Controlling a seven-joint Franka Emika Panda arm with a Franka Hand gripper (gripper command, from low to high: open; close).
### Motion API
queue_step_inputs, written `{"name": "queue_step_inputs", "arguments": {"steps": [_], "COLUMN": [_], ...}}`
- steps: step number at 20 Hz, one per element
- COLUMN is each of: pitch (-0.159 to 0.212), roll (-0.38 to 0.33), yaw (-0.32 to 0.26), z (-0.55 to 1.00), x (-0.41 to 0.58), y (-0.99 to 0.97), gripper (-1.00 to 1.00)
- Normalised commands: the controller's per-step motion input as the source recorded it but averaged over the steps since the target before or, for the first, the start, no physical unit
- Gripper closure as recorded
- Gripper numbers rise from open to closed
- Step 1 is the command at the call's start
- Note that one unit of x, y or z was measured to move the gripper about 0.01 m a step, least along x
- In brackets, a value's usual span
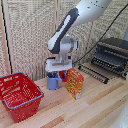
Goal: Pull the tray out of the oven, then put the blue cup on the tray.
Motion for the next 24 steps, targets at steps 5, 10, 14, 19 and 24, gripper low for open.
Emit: {"name": "queue_step_inputs", "arguments": {"steps": [5,10,14,19,24], "pitch": [0.013,-0.050,-0.105,-0.067,-0.016], "roll": [0.000,0.019,0.023,0.048,0.094], "yaw": [0.071,0.025,-0.086,-0.018,-0.058], "z": [0.01,0.03,0.19,0.27,0.39], "x": [0.030,0.007,0.000,0.006,0.163], "y": [-0.02,-0.04,-0.01,-0.12,-0.18], "gripper": [1.00,1.00,1.00,1.00,1.00]}}
